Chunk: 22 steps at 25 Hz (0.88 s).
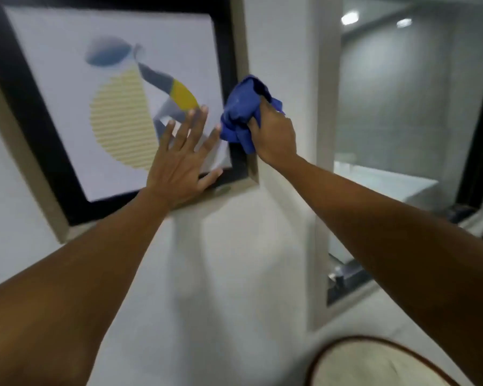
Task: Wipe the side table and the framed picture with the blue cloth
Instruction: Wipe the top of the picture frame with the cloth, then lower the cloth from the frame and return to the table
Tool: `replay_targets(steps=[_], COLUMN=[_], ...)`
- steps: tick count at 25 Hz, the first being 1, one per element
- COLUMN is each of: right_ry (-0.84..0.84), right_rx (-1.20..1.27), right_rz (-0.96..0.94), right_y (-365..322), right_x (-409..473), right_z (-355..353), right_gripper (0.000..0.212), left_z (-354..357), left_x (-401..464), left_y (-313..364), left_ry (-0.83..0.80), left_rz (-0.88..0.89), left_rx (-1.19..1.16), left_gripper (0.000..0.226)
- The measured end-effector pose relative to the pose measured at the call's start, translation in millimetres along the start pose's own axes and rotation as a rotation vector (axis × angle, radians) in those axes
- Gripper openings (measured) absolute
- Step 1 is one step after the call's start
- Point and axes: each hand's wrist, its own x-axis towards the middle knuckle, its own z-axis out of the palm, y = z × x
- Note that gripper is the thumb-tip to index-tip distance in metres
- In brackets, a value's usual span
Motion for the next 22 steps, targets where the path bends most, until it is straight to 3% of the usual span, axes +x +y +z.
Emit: replay_targets(steps=[5,12,15,19,22], right_ry=[-0.282,-0.686,-0.910,-1.216,-1.242], right_rx=[-0.069,-0.287,-0.572,-0.742,-0.742], right_rz=[0.205,0.541,0.450,0.433,0.706], right_y=[160,331,394,453,484], right_x=[-161,-397,-512,-648,-731], right_z=[-25,-99,-115,-99,-68], right_gripper=[0.027,0.027,0.034,0.043,0.069], left_z=[100,159,183,212,244], left_x=[-66,-193,-265,-368,-433], left_y=[211,476,578,678,720], left_ry=[-0.255,-0.712,-0.832,-1.044,-1.091], left_rz=[0.055,0.194,0.275,0.250,0.274], left_rx=[-0.361,-0.770,-0.902,-0.974,-0.994], left_gripper=[0.086,0.084,0.084,0.086,0.089])
